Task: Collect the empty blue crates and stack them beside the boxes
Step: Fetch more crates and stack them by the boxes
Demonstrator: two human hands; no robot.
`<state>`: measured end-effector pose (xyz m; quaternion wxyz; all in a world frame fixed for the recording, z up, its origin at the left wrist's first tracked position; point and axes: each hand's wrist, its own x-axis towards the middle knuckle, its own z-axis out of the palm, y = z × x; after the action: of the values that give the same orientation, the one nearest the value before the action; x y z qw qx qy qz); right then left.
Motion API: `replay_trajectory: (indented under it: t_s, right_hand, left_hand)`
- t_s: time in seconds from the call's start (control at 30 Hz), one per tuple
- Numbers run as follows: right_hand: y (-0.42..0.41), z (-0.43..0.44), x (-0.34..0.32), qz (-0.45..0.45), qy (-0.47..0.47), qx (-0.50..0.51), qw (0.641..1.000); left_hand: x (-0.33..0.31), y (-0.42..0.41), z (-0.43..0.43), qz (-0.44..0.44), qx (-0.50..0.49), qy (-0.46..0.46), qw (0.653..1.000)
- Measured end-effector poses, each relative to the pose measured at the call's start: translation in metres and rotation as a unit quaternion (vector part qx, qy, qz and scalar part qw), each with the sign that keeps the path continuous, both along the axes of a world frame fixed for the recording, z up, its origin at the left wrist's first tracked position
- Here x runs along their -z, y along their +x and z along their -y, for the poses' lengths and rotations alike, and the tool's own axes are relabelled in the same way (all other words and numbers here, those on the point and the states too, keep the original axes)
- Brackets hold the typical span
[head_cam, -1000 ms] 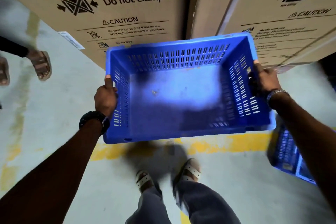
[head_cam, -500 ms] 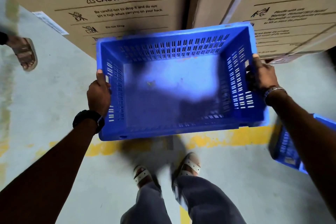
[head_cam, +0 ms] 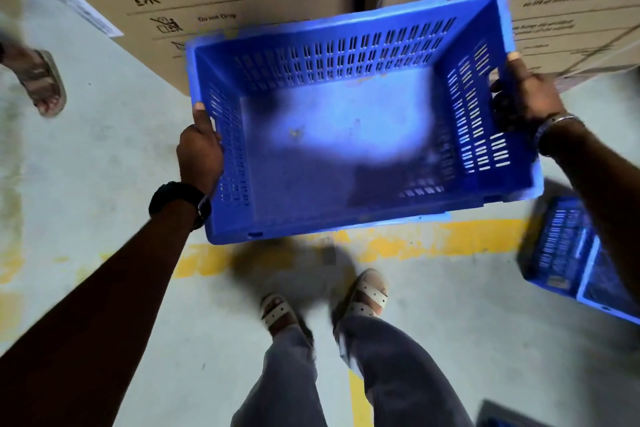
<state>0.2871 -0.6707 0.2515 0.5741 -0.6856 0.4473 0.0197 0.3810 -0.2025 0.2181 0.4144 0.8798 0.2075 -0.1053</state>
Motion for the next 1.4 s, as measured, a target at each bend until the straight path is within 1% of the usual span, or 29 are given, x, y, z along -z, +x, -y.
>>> replay_trajectory:
  t_s: [0.23, 0.3, 0.37, 0.5, 0.7, 0.83, 1.07, 1.13, 1.23, 1.27, 1.4]
  right_hand:
    - [-0.031, -0.017, 0.005, -0.011, -0.002, 0.016, 1.0]
    - [-0.037, -0.023, 0.005, -0.012, 0.001, 0.016, 1.0]
    - [-0.038, -0.029, 0.002, -0.009, 0.001, 0.015, 1.0]
    - [-0.037, -0.04, 0.002, -0.008, 0.011, 0.017, 1.0]
    - [-0.039, -0.055, 0.005, -0.017, 0.028, 0.015, 0.999]
    - [-0.051, -0.057, 0.005, -0.03, 0.034, 0.011, 0.999]
    - [-0.056, -0.05, 0.003, -0.021, 0.033, -0.003, 0.999]
    - [-0.057, -0.051, 0.005, -0.012, 0.024, -0.002, 1.0]
    - [-0.051, -0.051, 0.007, -0.015, -0.009, -0.007, 1.0]
    - [-0.048, -0.051, 0.007, -0.014, -0.022, -0.012, 1.0]
    - [-0.042, -0.05, 0.009, -0.007, -0.07, -0.036, 0.997]
  left_hand:
    - [-0.002, -0.016, -0.017, -0.001, 0.004, 0.002, 1.0]
    - [0.0, -0.023, -0.022, -0.015, -0.002, 0.003, 1.0]
    - [-0.002, -0.026, -0.025, -0.023, -0.002, 0.001, 1.0]
    - [-0.007, -0.018, -0.033, -0.016, 0.01, 0.025, 1.0]
    - [-0.009, -0.023, -0.049, -0.023, -0.015, 0.007, 1.0]
    - [-0.008, -0.029, -0.051, -0.03, 0.002, 0.025, 0.999]
    - [0.001, -0.046, -0.054, -0.042, -0.013, 0.029, 0.999]
    - [0.0, -0.047, -0.054, -0.028, -0.016, 0.02, 0.999]
    - [-0.002, -0.045, -0.048, 0.005, 0.0, 0.077, 0.997]
    - [-0.002, -0.043, -0.046, 0.01, -0.001, 0.083, 0.996]
    - [-0.001, -0.034, -0.052, -0.006, -0.014, 0.04, 0.999]
